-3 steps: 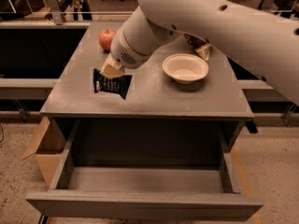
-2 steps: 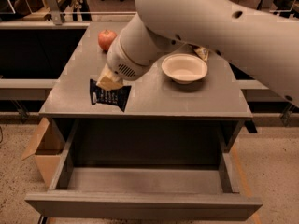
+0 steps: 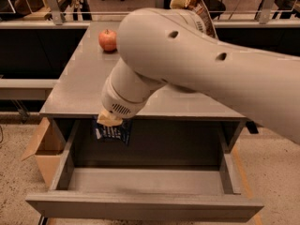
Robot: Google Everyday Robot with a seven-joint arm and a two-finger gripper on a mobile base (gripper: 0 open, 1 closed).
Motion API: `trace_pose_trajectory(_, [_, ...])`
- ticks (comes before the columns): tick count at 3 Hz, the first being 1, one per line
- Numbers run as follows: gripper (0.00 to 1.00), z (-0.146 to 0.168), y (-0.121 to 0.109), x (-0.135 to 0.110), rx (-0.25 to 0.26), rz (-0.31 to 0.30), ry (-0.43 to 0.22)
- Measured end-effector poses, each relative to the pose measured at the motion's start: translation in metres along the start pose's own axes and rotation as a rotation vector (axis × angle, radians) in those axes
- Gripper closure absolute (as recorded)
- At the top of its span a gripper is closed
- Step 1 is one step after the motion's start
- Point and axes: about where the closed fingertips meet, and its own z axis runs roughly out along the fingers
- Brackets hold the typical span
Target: Place rxbar blueberry into top drawer
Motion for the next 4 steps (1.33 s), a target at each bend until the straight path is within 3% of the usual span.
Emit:
trace_pose_trajectory(1, [1.0,0.026,0.017,0.042,0.001,0.042,0.106])
trace_pose_trajectory(2, [1.0,0.026,0.017,0.042,0.001,0.042,0.106])
trace_pose_trajectory(3, [1.0,0.047,0.021,0.055,-0.001,0.045,0.111])
trace_pose_trajectory(4, [1.0,0.086,0.024,0.085,-0.001,0.066,0.107])
